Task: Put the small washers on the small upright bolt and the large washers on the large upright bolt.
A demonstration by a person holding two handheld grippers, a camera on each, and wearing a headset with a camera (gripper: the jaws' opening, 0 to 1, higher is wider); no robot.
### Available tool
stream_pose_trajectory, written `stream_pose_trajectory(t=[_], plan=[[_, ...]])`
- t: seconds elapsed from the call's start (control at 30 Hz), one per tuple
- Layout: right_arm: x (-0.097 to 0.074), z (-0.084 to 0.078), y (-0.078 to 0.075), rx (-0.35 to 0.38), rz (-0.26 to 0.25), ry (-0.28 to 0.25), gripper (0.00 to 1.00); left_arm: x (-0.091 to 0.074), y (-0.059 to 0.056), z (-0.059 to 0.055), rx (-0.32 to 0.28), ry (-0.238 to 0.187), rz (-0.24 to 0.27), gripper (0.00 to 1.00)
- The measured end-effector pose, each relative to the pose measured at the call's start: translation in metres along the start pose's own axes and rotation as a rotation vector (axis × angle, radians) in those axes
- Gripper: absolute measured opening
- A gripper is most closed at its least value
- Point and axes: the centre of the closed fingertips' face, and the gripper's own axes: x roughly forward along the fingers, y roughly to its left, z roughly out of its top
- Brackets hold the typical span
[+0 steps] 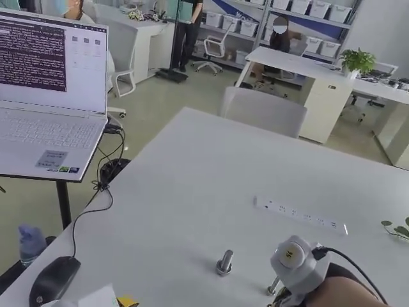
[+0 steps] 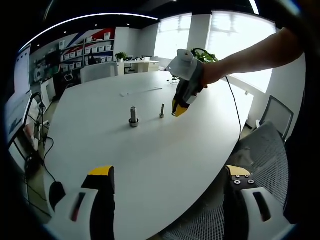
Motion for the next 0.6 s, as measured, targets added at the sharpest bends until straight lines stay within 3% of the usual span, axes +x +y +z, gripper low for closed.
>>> stream_pose_trajectory(t=[0.3, 0.6], plan=[[-0.008, -0.011, -0.008, 0.018, -0.012, 0.004, 0.13, 0.0, -0.001, -0.007, -0.008, 0.006, 0.005, 0.93], [-0.013, -0.008, -0.033, 0.058, -0.034, -0.014, 0.13, 0.0, 0.001, -0.006, 0.002, 0.011, 0.013, 0.98]])
